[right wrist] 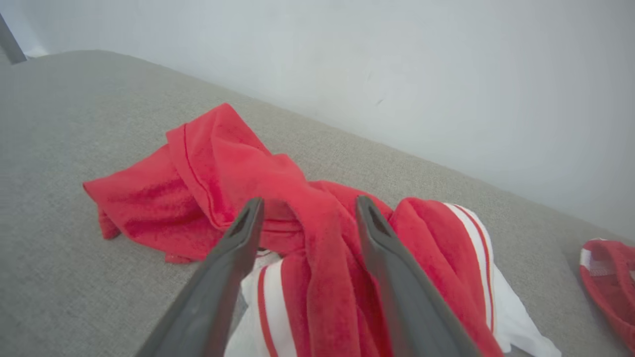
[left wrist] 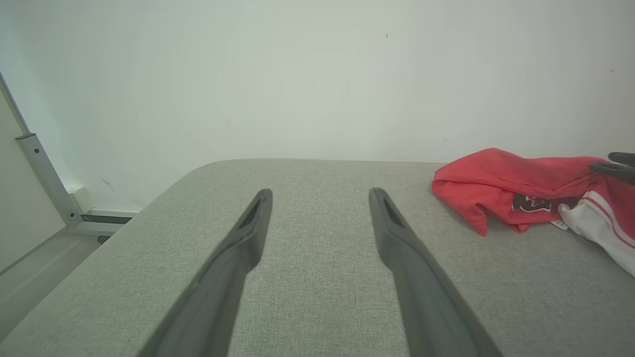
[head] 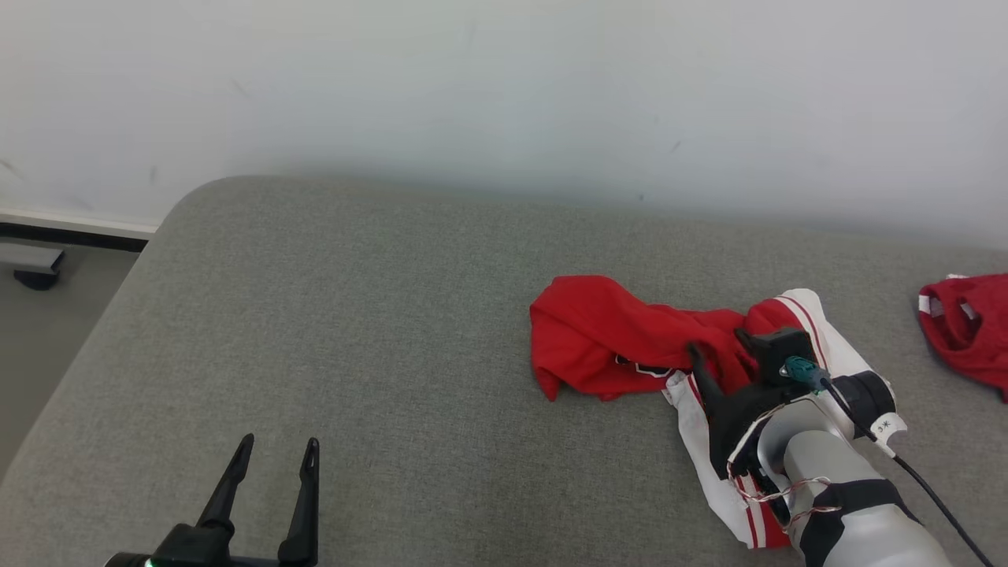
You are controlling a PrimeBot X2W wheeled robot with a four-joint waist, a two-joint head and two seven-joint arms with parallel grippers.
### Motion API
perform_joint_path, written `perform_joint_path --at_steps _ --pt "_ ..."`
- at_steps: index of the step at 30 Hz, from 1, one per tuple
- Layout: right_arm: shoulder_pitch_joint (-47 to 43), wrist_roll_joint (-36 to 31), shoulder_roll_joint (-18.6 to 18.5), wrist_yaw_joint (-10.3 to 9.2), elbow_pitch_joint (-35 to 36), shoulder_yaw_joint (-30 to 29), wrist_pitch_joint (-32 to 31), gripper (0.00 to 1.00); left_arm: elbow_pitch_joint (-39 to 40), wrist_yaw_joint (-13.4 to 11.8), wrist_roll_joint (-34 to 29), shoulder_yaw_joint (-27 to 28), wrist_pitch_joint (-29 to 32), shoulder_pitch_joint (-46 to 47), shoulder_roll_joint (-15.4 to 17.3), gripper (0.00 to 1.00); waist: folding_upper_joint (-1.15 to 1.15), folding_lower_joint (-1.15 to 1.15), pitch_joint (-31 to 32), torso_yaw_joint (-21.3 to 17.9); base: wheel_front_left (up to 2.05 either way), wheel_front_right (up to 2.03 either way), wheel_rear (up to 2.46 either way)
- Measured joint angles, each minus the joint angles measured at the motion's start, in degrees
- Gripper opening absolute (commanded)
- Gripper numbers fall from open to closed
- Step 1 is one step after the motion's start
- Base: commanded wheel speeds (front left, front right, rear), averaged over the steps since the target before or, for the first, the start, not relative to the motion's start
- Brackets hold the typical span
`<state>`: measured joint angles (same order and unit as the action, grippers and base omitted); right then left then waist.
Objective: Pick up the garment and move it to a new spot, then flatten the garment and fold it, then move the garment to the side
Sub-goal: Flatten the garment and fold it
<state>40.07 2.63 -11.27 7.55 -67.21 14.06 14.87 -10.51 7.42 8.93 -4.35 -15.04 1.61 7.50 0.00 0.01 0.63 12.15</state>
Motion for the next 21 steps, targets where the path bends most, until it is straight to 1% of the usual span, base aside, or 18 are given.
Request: perform_joint_path --at_steps 2,4,6,8,10,13,17,21 --pt "-0.9 1.99 0.52 0.0 2.23 -0.83 0.04 1.0 0.0 0.0 0.1 0.47 -0.01 -0.13 0.04 1.0 0.0 0.0 0.35 -0.38 0.0 0.0 0.0" --pt "-2.76 3.55 -0.05 0.0 7.02 -1.01 0.1 1.0 0.03 0.0 0.1 0.89 -0.01 -0.39 0.07 1.0 0.0 0.0 0.82 -1.01 0.0 0.0 0.0" --pt "-5.6 6.44 -0.62 0.0 11.81 -1.08 0.11 1.0 0.24 0.01 0.12 1.72 -0.01 -0.82 0.03 1.0 0.0 0.0 1.28 -1.81 0.0 0.0 0.0" --pt "-8.54 7.94 -2.3 0.0 15.45 -0.18 0.1 1.0 0.57 0.0 0.12 2.72 -0.01 -1.69 0.01 1.0 0.0 0.0 1.65 -2.82 0.0 0.0 0.0" --pt "-9.92 8.84 -5.01 0.0 17.4 -0.23 0.11 1.0 0.86 -0.01 0.07 3.41 0.0 -2.18 -0.11 1.0 0.0 0.0 1.94 -3.92 0.0 0.0 0.0" --pt "-10.37 9.87 -8.33 0.0 17.57 -1.11 0.12 1.0 1.38 -0.01 -0.19 3.94 -0.01 -2.37 -0.47 1.0 0.0 -0.01 2.21 -5.39 0.0 0.0 0.0" --pt "-10.72 10.91 -8.87 0.0 15.59 -1.48 0.12 1.0 1.57 -0.01 -0.38 3.74 -0.01 -2.38 -0.83 1.0 0.0 0.0 2.27 -6.44 0.0 0.0 0.0" --pt "-11.12 11.63 -9.12 0.0 11.94 -2.37 0.1 1.0 1.55 -0.01 -0.45 3.68 -0.01 -2.37 -0.83 1.0 0.0 0.0 2.12 -6.46 0.0 0.0 0.0"
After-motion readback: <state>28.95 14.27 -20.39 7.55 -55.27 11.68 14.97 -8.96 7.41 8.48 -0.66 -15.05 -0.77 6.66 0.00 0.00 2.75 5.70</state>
